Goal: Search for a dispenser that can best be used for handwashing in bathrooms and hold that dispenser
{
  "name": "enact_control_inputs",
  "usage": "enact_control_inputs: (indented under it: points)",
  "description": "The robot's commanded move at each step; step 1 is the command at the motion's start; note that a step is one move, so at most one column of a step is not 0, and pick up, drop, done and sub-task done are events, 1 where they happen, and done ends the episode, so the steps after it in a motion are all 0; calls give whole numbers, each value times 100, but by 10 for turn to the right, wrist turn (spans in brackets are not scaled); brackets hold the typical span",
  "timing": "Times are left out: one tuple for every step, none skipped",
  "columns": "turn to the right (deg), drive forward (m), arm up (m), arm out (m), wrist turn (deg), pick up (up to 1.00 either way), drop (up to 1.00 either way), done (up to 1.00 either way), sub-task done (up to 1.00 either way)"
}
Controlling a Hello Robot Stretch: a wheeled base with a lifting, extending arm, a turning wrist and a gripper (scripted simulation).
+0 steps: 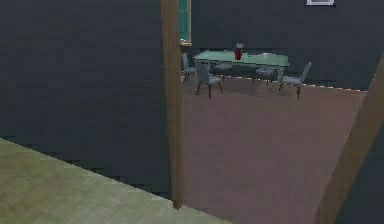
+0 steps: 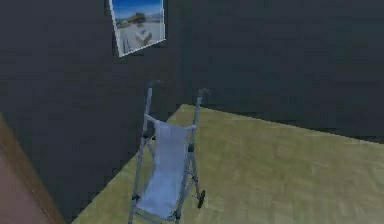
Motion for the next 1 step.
enact_control_inputs:
  points:
    - [300, 0, 0, 0, 0, 0, 0, 0, 0]
